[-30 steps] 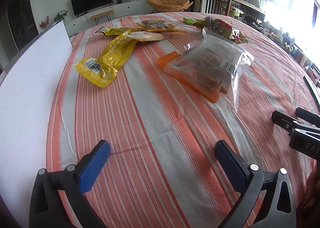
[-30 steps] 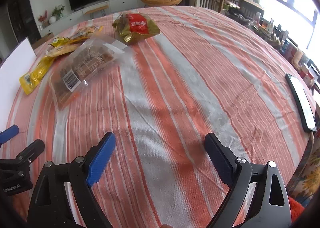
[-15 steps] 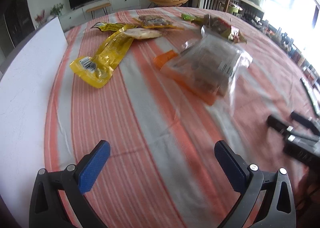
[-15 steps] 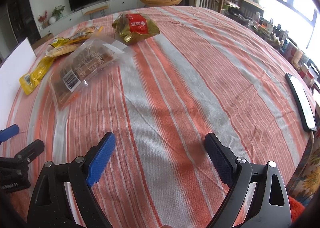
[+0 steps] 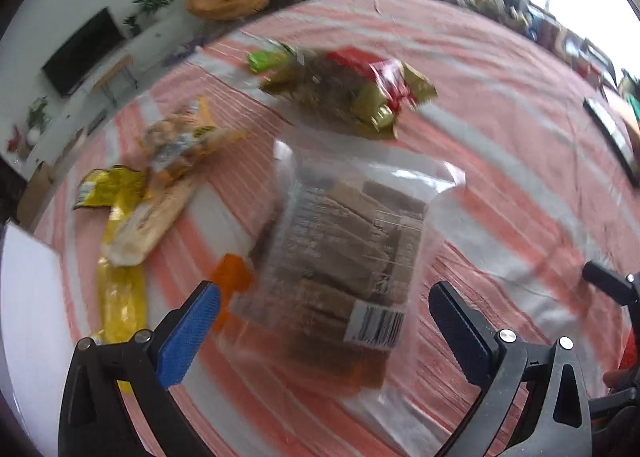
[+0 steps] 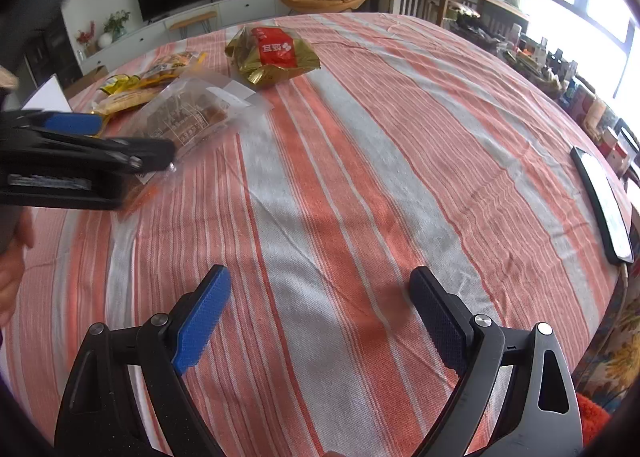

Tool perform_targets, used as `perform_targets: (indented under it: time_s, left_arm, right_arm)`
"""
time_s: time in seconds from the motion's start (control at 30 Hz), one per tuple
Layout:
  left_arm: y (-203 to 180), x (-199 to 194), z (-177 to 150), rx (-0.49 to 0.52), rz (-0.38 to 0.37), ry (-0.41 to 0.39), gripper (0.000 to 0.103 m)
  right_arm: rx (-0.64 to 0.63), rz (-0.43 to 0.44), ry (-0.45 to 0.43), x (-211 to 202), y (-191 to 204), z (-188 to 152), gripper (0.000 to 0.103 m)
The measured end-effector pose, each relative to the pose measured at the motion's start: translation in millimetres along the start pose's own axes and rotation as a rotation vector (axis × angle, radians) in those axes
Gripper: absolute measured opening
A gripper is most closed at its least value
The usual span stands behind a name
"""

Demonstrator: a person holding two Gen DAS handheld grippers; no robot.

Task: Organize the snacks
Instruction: 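Grasp the clear bag of brown bars with the left gripper, then hold the bar bag with the left gripper while the right grasps the orange-backed dark-snack bag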

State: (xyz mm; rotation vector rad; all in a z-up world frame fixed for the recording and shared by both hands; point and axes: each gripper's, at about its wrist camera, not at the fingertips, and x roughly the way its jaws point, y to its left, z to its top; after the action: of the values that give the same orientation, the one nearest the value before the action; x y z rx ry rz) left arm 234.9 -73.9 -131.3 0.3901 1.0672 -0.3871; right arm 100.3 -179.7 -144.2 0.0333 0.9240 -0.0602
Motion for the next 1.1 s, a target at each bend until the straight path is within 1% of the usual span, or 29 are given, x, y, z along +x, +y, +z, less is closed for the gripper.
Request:
perform_targets:
  time_s: [0.03, 0.07, 0.1, 0.13, 0.17, 0.2, 0.23, 0.27, 0.33, 0.37, 0.43, 0.57, 0.6, 0.63, 0.7, 0.77, 0.8, 0.83, 0.9, 0.93, 1.03, 1.1]
  left_arm:
    - [-2.7, 3.1, 2.6, 0.021, -0.007, 0.008, 0.103]
    - [-4.7, 3.5, 5.2, 0.041, -0.007, -0.006, 0.096]
    - [-3.4, 1.6, 7.5, 0.038, -0.009, -0.030, 0.074]
    - [1.4, 1.5, 9.5, 0.007, -0.022, -0.031, 0.070]
    - [14.0, 0.5, 10.3, -0.083, -0.091, -0.035, 0.060]
    - [21.9, -1.6, 9.3, -0.139, -0.132, -0.046, 0.053]
    - [27.8, -4.0, 7.4, -0.178, -0.146, -0.053, 0.052]
    - [35.6, -8.5, 1.7, -0.231, -0.135, -0.058, 0.048]
    - [44.1, -19.5, -11.2, -0.303, -0.112, -0.066, 0.047]
    - [49.7, -29.9, -23.9, -0.357, -0.109, -0.075, 0.047]
    - [55.9, -42.5, -45.0, -0.420, -0.091, -0.074, 0.047]
    - [64.2, -52.1, -102.1, -0.566, 0.015, -0.035, 0.048]
    - [64.9, -51.2, -108.7, -0.583, 0.027, -0.037, 0.053]
    - [66.1, -49.0, -115.3, -0.593, 0.042, -0.045, 0.057]
    - [64.7, -41.5, -121.9, -0.590, 0.069, -0.038, 0.083]
    - [66.2, -33.4, -124.1, -0.583, 0.097, -0.050, 0.087]
    - [64.9, -30.7, -123.6, -0.557, 0.134, -0.068, 0.089]
    - [63.9, -27.5, -124.2, -0.541, 0.151, -0.068, 0.092]
    - [67.1, -22.1, -123.4, -0.540, 0.159, -0.085, 0.101]
    - [69.0, -19.4, -123.7, -0.543, 0.167, -0.091, 0.103]
    - [71.9, -15.5, -123.5, -0.541, 0.174, -0.131, 0.103]
    - [75.8, -16.4, -127.9, -0.543, 0.176, -0.136, 0.103]
  right_arm:
    - [0.000, 0.000, -0.001, 0.0, 0.0, 0.0, 0.093]
    - [0.000, 0.000, 0.000, 0.1, 0.0, 0.0, 0.093]
    - [0.000, 0.000, 0.000, 0.2, -0.1, 0.1, 0.093]
    - [0.000, 0.000, 0.000, 0.1, -0.1, 0.0, 0.093]
    - [0.000, 0.001, 0.000, 0.2, -0.2, 0.1, 0.093]
    - [-0.001, 0.001, 0.000, 0.2, -0.2, 0.1, 0.093]
    - [0.000, 0.001, 0.000, 0.3, -0.2, 0.1, 0.093]
    - [-0.001, 0.001, 0.000, 0.3, -0.2, 0.1, 0.093]
    - [0.000, 0.000, -0.001, 0.3, 0.0, 0.0, 0.093]
    - [0.000, 0.000, -0.001, 0.3, 0.0, 0.0, 0.093]
    - [0.000, 0.000, -0.001, 0.5, 0.0, 0.1, 0.093]
    - [0.001, 0.000, -0.002, 0.7, -0.1, 0.0, 0.093]
    - [0.001, 0.000, -0.002, 0.7, -0.1, 0.0, 0.093]
    - [0.002, -0.001, -0.002, 0.3, 0.0, 0.3, 0.093]
    - [0.002, 0.000, -0.002, 0.4, 0.0, 0.4, 0.093]
    - [0.001, 0.000, -0.002, 0.2, 0.0, 0.4, 0.093]
    - [0.001, 0.000, -0.002, 0.4, 0.0, 0.3, 0.093]
    - [0.001, 0.000, -0.002, 0.4, 0.0, 0.2, 0.093]
    - [0.001, 0.000, -0.002, 0.2, 0.1, 0.2, 0.093]
    - [0.001, 0.000, -0.002, 0.0, 0.2, 0.4, 0.093]
    - [0.001, 0.000, -0.003, -0.1, 0.4, 0.3, 0.093]
    - [0.002, -0.001, -0.002, 0.1, 0.4, 0.3, 0.093]
